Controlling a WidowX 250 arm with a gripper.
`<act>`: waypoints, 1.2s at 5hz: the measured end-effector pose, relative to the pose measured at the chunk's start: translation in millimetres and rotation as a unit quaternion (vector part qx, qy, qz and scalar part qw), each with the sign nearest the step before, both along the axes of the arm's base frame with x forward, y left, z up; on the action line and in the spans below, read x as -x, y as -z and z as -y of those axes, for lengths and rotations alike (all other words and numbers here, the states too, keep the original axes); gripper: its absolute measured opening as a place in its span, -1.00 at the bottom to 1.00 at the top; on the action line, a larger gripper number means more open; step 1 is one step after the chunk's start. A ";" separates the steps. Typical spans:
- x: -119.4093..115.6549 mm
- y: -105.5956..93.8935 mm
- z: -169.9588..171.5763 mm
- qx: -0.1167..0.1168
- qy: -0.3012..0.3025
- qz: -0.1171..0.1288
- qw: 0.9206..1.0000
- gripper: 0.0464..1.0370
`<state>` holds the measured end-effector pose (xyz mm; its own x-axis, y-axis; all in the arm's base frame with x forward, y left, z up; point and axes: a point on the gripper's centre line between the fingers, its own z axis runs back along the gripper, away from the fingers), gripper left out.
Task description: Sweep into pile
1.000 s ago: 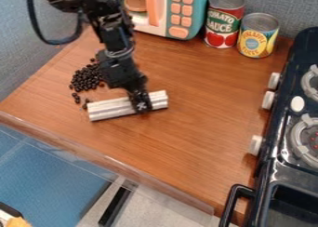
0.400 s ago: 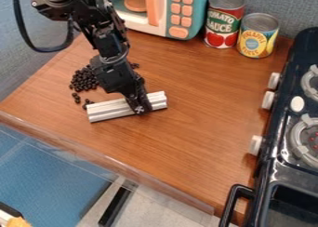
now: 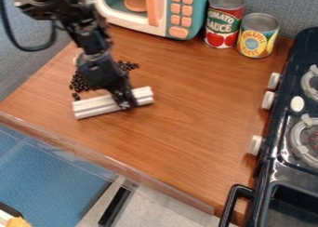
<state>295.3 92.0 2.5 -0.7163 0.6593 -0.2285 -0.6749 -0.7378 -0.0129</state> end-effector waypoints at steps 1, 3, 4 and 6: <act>-1.7 0.3 -8.1 -0.003 -0.002 -0.004 1.000 -0.33; -14.0 -0.8 -32.8 -0.023 0.001 -0.001 1.000 -0.33; -25.2 -0.7 -46.1 -0.042 0.012 0.003 0.999 -0.33; -39.7 -1.7 -61.5 -0.052 0.036 0.006 0.998 -0.33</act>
